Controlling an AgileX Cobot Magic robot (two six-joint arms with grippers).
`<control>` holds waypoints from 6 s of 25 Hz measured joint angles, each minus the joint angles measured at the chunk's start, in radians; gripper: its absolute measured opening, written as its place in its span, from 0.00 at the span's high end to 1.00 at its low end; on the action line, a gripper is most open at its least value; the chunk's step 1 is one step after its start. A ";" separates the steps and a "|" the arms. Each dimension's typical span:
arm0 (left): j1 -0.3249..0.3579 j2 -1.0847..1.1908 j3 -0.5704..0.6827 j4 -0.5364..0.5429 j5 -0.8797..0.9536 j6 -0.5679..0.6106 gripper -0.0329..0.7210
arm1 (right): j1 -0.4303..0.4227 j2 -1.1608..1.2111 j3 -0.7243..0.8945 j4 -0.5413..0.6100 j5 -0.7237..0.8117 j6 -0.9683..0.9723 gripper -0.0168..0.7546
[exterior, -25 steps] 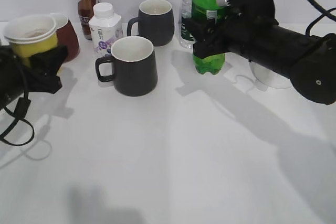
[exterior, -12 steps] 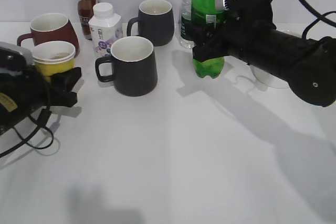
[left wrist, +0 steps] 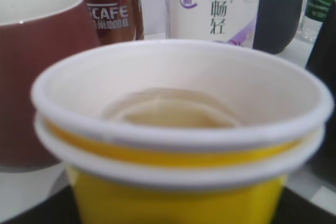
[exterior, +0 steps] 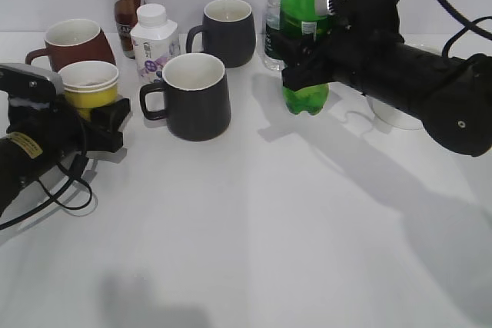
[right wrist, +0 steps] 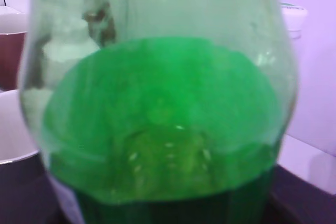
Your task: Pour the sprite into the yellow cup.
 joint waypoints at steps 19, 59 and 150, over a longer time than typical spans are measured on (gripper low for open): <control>0.000 -0.131 0.189 -0.022 0.000 0.000 0.17 | 0.000 0.089 0.000 0.000 -0.060 0.000 0.42; -0.045 -0.773 0.165 -0.122 1.436 -0.308 0.18 | 0.001 -0.253 0.203 -0.195 0.492 0.445 0.22; 0.240 -2.043 0.053 -0.197 2.273 0.105 0.52 | -0.436 -1.834 0.328 0.270 1.861 -0.050 0.34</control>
